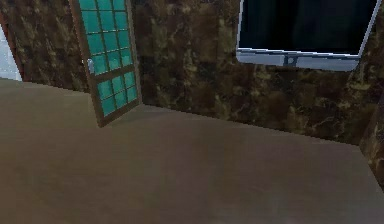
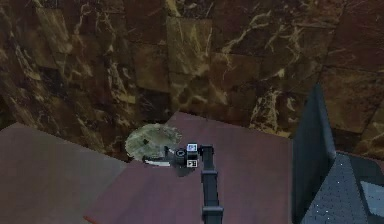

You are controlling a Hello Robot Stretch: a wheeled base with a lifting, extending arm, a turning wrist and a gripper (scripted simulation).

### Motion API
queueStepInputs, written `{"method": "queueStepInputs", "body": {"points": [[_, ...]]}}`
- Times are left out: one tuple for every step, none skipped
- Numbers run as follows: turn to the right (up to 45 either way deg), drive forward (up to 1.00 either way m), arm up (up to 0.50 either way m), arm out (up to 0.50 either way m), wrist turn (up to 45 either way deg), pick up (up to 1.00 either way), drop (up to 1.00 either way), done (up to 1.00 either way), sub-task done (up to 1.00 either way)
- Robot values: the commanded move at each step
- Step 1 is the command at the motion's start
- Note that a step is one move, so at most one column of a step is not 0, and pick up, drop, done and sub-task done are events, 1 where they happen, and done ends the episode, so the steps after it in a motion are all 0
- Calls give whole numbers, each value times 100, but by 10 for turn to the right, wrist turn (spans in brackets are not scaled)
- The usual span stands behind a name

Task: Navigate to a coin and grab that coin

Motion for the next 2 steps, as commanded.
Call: {"method": "queueStepInputs", "body": {"points": [[0,0,10,0,0,0,0,0,0],[0,0,0,0,0,0,0,100,0]]}}
